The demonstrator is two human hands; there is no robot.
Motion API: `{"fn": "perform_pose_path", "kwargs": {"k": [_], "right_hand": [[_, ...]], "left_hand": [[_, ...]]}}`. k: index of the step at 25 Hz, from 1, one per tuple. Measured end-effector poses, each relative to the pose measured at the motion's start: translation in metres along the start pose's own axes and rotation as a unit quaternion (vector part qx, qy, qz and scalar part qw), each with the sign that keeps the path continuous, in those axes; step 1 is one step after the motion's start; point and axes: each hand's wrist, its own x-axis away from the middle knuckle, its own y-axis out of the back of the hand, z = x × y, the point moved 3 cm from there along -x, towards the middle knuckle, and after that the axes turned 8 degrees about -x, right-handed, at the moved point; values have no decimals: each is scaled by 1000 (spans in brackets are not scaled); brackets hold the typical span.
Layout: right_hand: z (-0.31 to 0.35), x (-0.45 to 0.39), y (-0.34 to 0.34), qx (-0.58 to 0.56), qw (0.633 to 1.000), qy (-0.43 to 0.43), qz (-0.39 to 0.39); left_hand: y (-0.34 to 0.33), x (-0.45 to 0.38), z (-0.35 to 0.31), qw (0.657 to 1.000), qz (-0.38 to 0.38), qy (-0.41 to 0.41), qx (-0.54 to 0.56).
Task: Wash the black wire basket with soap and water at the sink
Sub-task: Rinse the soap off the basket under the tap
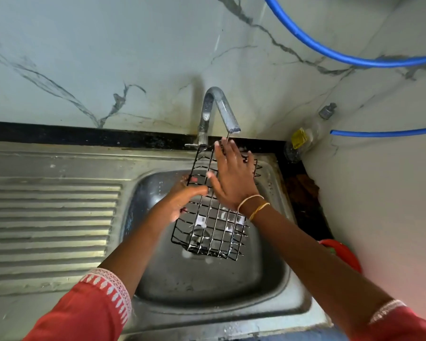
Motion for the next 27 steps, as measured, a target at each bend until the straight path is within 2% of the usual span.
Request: {"fn": "perform_pose_path", "kwargs": {"k": [1,2,3,4,6,8,9,11,12,14,17,18,20,21,22,23,24,25,26,27], "right_hand": [[-1,2,5,-11,998,55,20],[-12,-1,11,-37,997,69,11],[-25,-5,20,-84,996,23,-20],[-37,-13,27,-166,982,-74,-50],[-52,-24,26,-353,903,-245,-24],[-51,-29,20,-460,842,-278,45],[-53,-27,17,-516,802,-297,56],[-57,-20,8,-644,659,-380,80],[-60,-18,4,-683,607,-399,76],[-59,-21,2,-715,557,-423,-2],[-49,-36,4,-627,649,-429,-34],[-46,-41,7,-602,672,-429,-43],[-39,-49,14,-555,715,-424,-40],[-38,-55,15,-507,755,-415,-23],[-35,-59,15,-454,794,-404,13],[-30,-64,16,-409,825,-388,31],[-22,-67,17,-392,841,-371,31],[-15,-68,15,-407,838,-363,28],[-10,-69,13,-413,839,-353,20],[-6,-69,10,-433,829,-355,7]], "left_hand": [[3,-1,2,1000,-6,-2,8],[6,-1,4,1000,-8,-13,11],[8,0,5,1000,-6,-30,4],[8,0,6,999,-5,-47,-7],[8,-2,8,997,-10,-80,-18],[13,-3,9,994,1,-107,8],[15,-2,10,992,13,-121,18],[18,2,9,988,42,-147,16],[19,1,10,987,58,-146,12],[20,-5,12,990,99,-96,-9],[26,-6,9,984,138,31,-111],[27,-6,2,985,144,39,-88],[31,-7,-17,986,139,24,90],[34,-9,-26,982,108,18,154],[35,-9,-33,987,58,-9,151],[33,-9,-43,996,-11,-43,71],[30,-9,-52,989,-88,-75,-93],[25,-12,-54,942,-157,-112,-275],[15,-15,-57,889,-195,-159,-382],[8,-17,-59,870,-196,-205,-404]]}}
